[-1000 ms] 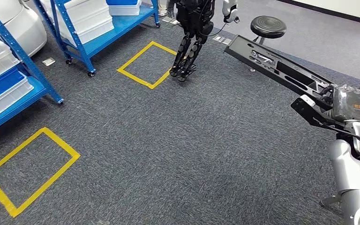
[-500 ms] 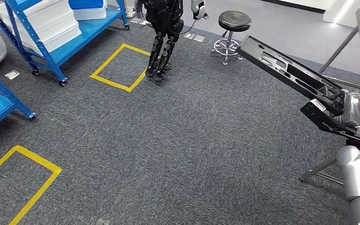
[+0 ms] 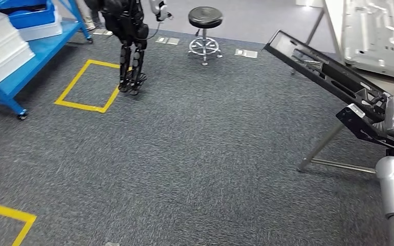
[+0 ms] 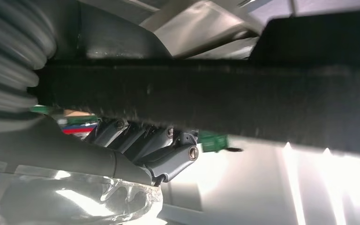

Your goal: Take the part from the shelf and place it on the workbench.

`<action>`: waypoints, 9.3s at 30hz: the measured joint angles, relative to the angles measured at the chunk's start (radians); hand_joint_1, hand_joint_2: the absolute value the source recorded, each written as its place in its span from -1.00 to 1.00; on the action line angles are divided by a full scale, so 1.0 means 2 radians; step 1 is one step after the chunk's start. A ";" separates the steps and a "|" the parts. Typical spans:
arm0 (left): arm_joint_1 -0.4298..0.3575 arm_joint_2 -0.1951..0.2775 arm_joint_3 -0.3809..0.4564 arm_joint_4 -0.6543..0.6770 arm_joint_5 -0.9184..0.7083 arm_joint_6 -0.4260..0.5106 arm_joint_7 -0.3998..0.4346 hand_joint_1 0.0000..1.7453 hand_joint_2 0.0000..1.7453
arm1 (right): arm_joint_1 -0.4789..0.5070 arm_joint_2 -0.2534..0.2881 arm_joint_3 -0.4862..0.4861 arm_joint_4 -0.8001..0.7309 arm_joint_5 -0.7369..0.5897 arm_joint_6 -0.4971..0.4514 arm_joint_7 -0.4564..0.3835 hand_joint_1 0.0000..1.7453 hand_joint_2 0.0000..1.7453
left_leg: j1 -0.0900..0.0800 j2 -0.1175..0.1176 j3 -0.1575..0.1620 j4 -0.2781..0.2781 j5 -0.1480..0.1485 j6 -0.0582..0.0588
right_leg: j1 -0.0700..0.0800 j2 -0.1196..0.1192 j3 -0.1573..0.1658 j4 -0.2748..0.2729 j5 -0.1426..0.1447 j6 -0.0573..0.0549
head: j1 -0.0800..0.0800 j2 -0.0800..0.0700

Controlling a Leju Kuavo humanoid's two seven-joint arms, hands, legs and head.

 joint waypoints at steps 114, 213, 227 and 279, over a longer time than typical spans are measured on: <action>-0.033 -0.009 -0.006 -0.001 -0.038 0.012 -0.041 -1.00 1.00 | 0.134 -0.006 -0.067 -0.066 0.002 0.027 -0.028 1.00 1.00 | -0.012 0.070 0.058 -0.128 0.064 0.009 | -0.007 -0.058 0.004 0.006 -0.009 0.029 | 0.005 0.000; 0.008 -0.003 0.046 0.002 0.009 0.026 -0.026 -1.00 1.00 | -0.002 -0.394 0.080 0.077 -0.385 0.151 0.013 -1.00 1.00 | -0.013 -0.022 0.036 -0.122 0.071 0.026 | 0.011 -0.022 -0.002 0.004 0.001 0.019 | 0.003 0.000; 0.013 -0.008 0.094 0.004 0.032 0.036 -0.050 -1.00 1.00 | 0.312 -0.135 -0.520 -0.071 -0.058 0.129 -0.125 -1.00 1.00 | -0.015 -0.020 0.040 -0.122 0.069 0.024 | 0.009 -0.020 -0.003 0.003 -0.003 0.018 | 0.003 0.000; 0.014 -0.007 -0.038 0.005 -0.031 -0.036 0.011 -1.00 -1.00 | 0.252 0.246 -0.725 0.359 0.165 0.079 0.040 -1.00 1.00 | -0.015 -0.007 0.042 -0.123 0.068 0.022 | 0.009 -0.009 -0.003 0.004 -0.002 0.016 | 0.003 0.000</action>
